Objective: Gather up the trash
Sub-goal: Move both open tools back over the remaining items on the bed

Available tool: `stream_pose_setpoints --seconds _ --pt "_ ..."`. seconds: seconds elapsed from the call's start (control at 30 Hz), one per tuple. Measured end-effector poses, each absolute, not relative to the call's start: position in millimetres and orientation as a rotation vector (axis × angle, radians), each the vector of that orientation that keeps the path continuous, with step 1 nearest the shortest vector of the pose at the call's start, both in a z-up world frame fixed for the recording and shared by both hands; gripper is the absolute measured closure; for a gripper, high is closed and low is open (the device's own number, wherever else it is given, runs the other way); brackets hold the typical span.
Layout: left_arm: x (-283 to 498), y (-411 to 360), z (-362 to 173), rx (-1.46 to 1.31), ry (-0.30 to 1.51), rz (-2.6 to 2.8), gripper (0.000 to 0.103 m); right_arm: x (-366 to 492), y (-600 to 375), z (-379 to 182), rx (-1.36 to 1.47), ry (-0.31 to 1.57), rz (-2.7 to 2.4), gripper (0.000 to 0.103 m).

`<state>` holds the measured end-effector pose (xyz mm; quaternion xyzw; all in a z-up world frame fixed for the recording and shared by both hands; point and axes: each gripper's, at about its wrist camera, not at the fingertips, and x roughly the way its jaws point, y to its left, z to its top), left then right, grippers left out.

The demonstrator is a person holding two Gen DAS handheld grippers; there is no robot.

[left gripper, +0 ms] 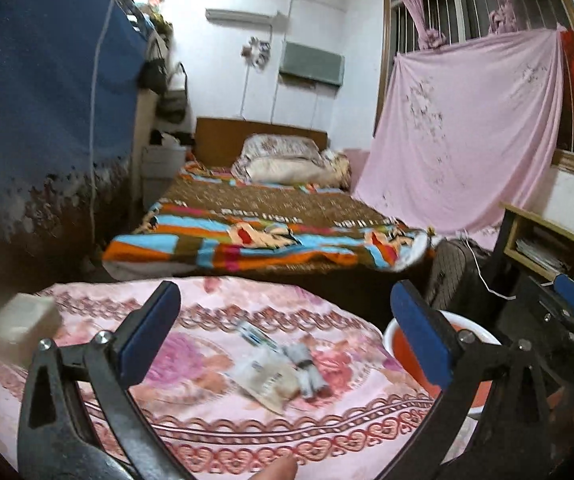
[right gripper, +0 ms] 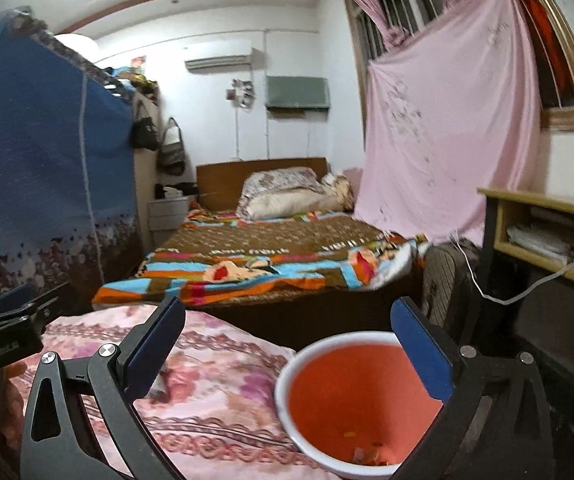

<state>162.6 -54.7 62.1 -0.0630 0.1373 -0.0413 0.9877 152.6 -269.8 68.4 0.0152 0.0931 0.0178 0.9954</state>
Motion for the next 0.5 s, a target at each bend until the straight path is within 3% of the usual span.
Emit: stream_pose_setpoints --seconds 0.5 --pt "119.5 8.8 81.8 -0.095 0.126 0.02 0.004 124.9 -208.9 85.0 -0.05 -0.023 0.146 0.0"
